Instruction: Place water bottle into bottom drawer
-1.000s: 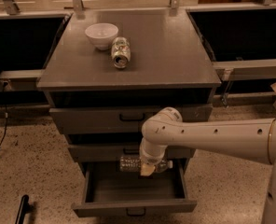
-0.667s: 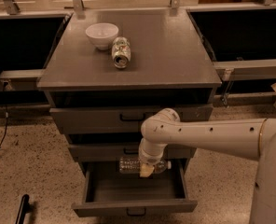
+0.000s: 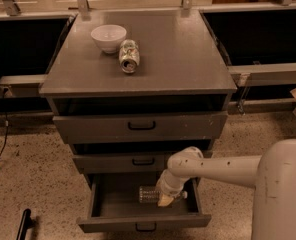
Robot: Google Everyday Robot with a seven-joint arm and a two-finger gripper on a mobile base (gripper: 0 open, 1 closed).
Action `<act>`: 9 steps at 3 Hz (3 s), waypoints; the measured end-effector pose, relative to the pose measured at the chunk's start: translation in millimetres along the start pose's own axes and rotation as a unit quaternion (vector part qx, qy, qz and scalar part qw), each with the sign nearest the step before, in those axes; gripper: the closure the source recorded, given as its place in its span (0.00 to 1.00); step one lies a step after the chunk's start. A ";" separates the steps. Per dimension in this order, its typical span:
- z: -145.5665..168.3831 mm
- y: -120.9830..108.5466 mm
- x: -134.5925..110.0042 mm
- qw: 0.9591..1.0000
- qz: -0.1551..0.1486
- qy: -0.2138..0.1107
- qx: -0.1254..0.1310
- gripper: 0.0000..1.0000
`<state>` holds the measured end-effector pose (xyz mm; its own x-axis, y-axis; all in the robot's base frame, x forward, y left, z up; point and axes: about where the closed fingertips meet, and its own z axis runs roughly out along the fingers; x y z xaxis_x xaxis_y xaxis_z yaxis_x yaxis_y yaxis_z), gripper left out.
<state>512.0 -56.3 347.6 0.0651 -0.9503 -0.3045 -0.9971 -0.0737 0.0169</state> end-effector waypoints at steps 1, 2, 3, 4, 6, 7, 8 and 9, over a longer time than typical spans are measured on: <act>54.6 7.3 20.4 0.999 -0.010 -0.027 0.016 1.00; 61.9 12.2 18.0 0.999 -0.009 -0.031 0.011 1.00; 75.8 4.0 24.5 0.999 0.011 -0.048 0.008 1.00; 100.7 -16.0 34.6 0.993 0.038 -0.100 0.040 1.00; 132.8 -54.8 55.2 0.986 0.070 -0.126 0.082 0.84; 134.0 -59.2 58.2 0.986 0.074 -0.126 0.086 0.61; 134.1 -59.2 58.2 0.986 0.074 -0.126 0.086 0.37; 134.1 -59.2 58.1 0.986 0.074 -0.126 0.086 0.14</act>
Offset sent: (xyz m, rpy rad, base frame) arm -0.0068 -0.0030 -0.0491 0.0474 -0.0268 0.0079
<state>569.6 -66.6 201.2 -0.0711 -0.8395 -0.5386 -0.9883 0.1325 -0.0761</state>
